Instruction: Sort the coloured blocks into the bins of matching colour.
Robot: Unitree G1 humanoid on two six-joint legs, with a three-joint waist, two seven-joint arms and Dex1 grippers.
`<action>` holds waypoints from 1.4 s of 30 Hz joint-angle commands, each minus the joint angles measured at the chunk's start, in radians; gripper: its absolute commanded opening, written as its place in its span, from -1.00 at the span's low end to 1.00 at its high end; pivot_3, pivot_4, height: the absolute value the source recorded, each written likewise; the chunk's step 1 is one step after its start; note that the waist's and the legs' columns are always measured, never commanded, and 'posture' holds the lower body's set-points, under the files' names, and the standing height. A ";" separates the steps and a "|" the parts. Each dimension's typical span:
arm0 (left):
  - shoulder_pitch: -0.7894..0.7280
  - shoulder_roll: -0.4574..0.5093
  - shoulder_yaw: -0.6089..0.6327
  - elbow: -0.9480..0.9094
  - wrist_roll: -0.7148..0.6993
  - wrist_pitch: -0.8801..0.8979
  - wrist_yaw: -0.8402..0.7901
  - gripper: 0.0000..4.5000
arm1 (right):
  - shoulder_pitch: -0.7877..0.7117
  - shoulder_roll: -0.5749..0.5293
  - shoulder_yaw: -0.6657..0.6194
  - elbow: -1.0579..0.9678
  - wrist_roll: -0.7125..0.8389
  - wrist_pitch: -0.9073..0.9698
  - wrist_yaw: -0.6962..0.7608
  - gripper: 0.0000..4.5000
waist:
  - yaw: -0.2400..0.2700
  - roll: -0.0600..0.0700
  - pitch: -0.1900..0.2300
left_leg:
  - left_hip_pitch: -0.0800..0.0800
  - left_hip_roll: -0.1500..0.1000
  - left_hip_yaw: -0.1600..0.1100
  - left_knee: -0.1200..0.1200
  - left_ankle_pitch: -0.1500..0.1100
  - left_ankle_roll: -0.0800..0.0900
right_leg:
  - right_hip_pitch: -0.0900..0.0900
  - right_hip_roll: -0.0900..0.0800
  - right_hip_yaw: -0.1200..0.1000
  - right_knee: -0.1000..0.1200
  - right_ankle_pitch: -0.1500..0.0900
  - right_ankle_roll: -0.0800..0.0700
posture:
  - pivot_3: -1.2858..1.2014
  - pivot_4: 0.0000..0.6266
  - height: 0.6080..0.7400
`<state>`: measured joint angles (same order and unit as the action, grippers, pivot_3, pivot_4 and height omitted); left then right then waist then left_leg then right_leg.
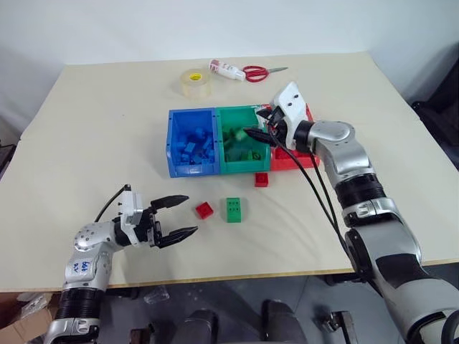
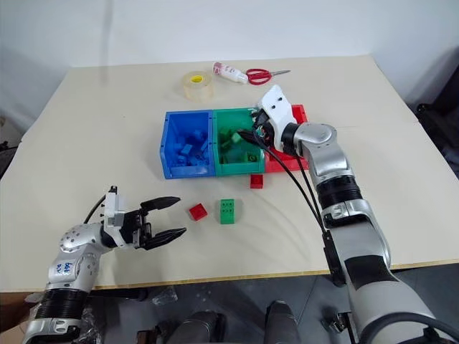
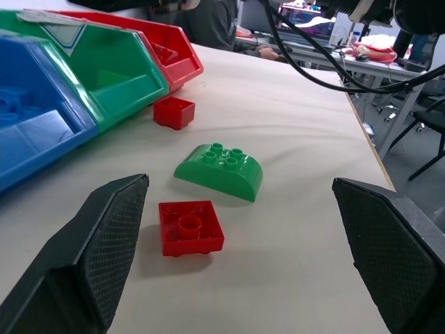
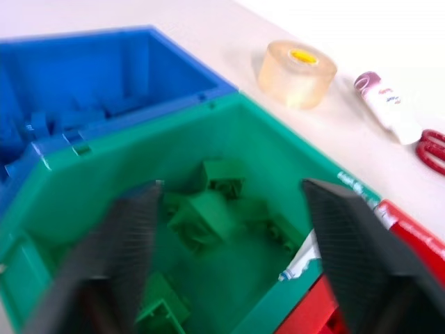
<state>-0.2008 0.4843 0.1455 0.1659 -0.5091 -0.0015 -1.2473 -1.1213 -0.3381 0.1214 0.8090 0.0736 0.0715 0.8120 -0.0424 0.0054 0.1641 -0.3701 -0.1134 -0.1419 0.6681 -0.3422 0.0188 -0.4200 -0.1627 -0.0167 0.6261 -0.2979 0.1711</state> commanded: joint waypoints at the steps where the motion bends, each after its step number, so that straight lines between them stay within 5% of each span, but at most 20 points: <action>1: 0.018 0.005 0.007 -0.039 -0.019 -0.014 -0.009 1.00 | -0.020 0.001 -0.012 -0.013 0.000 -0.047 0.033 1.00 | -0.006 0.000 0.000 | 0.000 0.000 0.000 0.000 0.000 0.000 | 0.000 0.000 0.000 0.000 0.000 0.000 | 0.03 -0.52 1.00; 12: -0.040 0.014 0.006 0.044 -0.010 -0.018 -0.044 1.00 | 0.364 -0.214 -0.084 -0.624 0.166 0.187 0.260 1.00 | 0.007 0.000 0.000 | -0.001 0.000 0.000 0.002 0.000 0.000 | 0.000 0.000 0.000 0.000 0.000 0.000 | 0.03 -0.52 1.00; 19: -0.101 0.044 0.019 0.169 0.004 -0.060 -0.099 1.00 | 0.811 -0.474 -0.312 -1.049 0.345 0.449 0.292 1.00 | 0.030 0.000 0.000 | -0.002 0.000 0.001 0.005 0.000 0.000 | 0.000 -0.001 0.000 0.000 0.000 0.000 | 0.03 -0.52 1.00; 25: -0.146 0.047 0.034 0.225 -0.014 -0.082 -0.139 1.00 | 1.096 -0.563 -0.508 -1.173 0.398 0.529 0.273 1.00 | 0.045 0.000 0.000 | 0.000 0.001 0.007 0.008 -0.001 0.001 | 0.003 -0.001 0.001 -0.003 0.000 0.001 | 0.03 -0.52 1.00; 32: -0.157 0.041 0.063 0.212 -0.044 -0.109 -0.177 1.00 | 1.058 -0.526 -0.443 -1.185 0.425 0.564 0.197 1.00 | 0.041 0.000 0.000 | 0.001 0.002 0.009 0.009 -0.002 0.002 | 0.004 -0.001 0.000 -0.004 0.001 0.001 | 0.03 -0.52 1.00; 42: -0.075 0.045 0.093 0.079 -0.081 -0.081 -0.149 1.00 | 0.755 -0.228 -0.120 -0.927 0.285 0.504 -0.001 1.00 | 0.038 0.000 0.000 | 0.001 0.003 0.009 0.010 -0.003 0.002 | 0.004 0.000 0.001 -0.004 0.001 0.001 | 0.03 -0.52 1.00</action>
<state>-0.2890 0.5221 0.2218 0.2936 -0.5629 -0.0909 -1.4080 -0.3403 -0.5789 -0.0151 -0.1407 0.3804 0.6105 0.8374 -0.0045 0.0054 0.1642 -0.3694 -0.1104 -0.1332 0.6775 -0.3447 0.0204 -0.4164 -0.1627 -0.0165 0.6224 -0.2974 0.1722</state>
